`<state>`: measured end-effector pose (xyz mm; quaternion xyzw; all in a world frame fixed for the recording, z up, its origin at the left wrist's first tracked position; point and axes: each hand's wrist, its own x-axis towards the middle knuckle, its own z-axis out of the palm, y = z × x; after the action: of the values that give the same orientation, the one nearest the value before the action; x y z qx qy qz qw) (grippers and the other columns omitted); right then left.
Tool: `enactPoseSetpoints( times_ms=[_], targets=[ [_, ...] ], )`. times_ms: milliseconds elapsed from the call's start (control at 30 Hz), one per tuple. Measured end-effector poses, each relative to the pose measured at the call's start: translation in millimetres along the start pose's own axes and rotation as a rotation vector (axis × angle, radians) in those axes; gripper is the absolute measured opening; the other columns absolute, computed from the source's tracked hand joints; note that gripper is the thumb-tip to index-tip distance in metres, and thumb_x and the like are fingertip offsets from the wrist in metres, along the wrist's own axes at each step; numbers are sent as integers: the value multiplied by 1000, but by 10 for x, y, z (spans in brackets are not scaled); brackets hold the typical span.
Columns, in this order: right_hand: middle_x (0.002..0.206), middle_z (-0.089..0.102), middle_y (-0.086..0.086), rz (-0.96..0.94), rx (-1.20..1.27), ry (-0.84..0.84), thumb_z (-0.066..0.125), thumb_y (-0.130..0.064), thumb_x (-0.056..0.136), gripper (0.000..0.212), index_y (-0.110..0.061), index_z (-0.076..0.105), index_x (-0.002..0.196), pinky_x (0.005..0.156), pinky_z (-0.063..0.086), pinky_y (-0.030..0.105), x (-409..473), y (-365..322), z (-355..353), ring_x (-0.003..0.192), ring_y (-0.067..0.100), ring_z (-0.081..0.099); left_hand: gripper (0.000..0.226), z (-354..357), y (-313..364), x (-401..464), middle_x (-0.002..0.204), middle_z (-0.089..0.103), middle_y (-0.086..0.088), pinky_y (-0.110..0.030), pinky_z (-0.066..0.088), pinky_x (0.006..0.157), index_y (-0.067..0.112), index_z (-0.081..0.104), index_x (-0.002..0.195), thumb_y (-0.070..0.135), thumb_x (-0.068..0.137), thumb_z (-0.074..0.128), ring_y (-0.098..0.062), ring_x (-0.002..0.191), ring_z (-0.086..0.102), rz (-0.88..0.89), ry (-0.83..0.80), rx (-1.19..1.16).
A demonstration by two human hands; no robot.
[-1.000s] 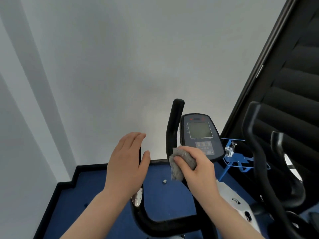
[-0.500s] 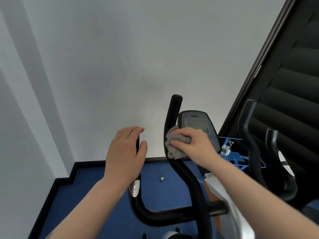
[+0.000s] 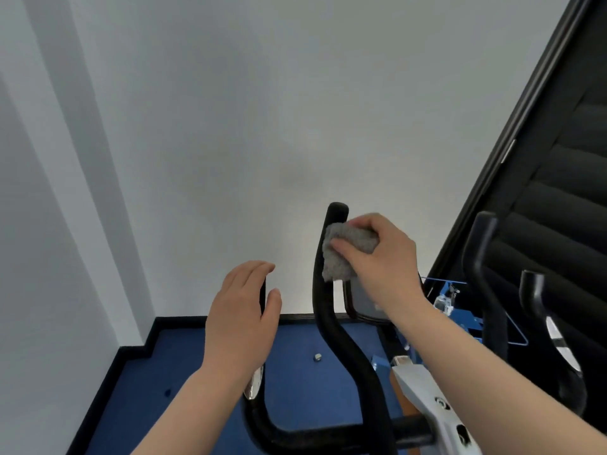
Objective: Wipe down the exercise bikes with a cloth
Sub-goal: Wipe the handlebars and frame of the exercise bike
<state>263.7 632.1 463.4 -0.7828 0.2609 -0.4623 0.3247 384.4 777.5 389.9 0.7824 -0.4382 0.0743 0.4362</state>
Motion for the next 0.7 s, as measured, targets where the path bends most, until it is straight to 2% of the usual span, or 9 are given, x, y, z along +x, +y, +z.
enactPoseSetpoints(
  times_ms=[67, 133, 200, 300, 433, 500, 567, 633, 700],
  targets=[
    [86, 62, -12, -60, 33, 76, 77, -22, 74, 23, -25, 60, 89, 65, 48, 10, 235, -155, 38, 80, -2, 57, 37, 15, 5, -8, 131, 51, 13, -20, 28, 101, 22, 53, 129, 23, 93, 49, -2, 126, 37, -12, 11, -5],
    [93, 61, -3, -95, -58, 19, 74, -20, 78, 16, -22, 63, 90, 76, 45, 12, 404, -235, 48, 82, 2, 55, 37, 7, 2, 2, 131, 51, 13, -20, 28, 101, 23, 53, 129, 23, 93, 49, -1, 126, 37, -10, 6, 6],
    [87, 63, -2, -72, -53, -35, 70, -17, 81, 6, -18, 69, 86, 68, 42, 3, 439, -212, 8, 75, -3, 59, 36, -6, -18, 10, 131, 51, 13, -20, 29, 100, 24, 54, 129, 24, 92, 49, -1, 125, 37, 4, -2, 19],
    [81, 71, -9, 30, 14, -23, 69, -18, 81, 8, -24, 73, 85, 62, 50, 10, 276, -44, -89, 74, -2, 66, 37, -19, -39, 20, 129, 52, 14, -18, 29, 98, 24, 54, 128, 23, 92, 50, 1, 124, 36, 29, -16, 12],
    [83, 70, -2, 101, 140, 101, 73, -15, 80, 9, -19, 71, 88, 49, 49, 11, 278, -9, -84, 66, -4, 64, 37, -15, -75, 34, 127, 53, 12, -19, 31, 97, 22, 55, 127, 23, 90, 51, -4, 123, 40, 61, -12, 19],
    [84, 70, -3, 101, 182, 129, 70, -16, 83, 10, -17, 70, 93, 57, 56, 21, 332, -61, 1, 71, 1, 67, 37, -17, -81, 32, 127, 54, 11, -19, 31, 97, 22, 55, 127, 22, 90, 51, -5, 123, 40, 64, -12, 19],
    [92, 71, -3, 114, 163, 125, 68, -18, 85, 17, -17, 70, 102, 76, 58, 30, 278, -56, 110, 86, 10, 68, 38, -14, -83, 32, 127, 53, 11, -19, 31, 97, 21, 55, 127, 22, 90, 52, -5, 123, 40, 68, -10, 19],
    [95, 70, -9, 119, 167, 144, 69, -18, 84, 25, -19, 69, 109, 75, 55, 18, 133, 1, 185, 88, 0, 66, 38, -9, -81, 25, 127, 54, 10, -19, 31, 97, 20, 55, 127, 21, 90, 53, -5, 123, 39, 64, -13, 16],
    [92, 68, -14, 134, 178, 173, 71, -15, 82, 30, -19, 68, 112, 57, 50, 6, 37, 39, 187, 76, -10, 64, 37, -10, -77, 32, 126, 55, 9, -19, 31, 97, 19, 56, 126, 21, 89, 53, -5, 122, 39, 59, -12, 10]
  ],
)
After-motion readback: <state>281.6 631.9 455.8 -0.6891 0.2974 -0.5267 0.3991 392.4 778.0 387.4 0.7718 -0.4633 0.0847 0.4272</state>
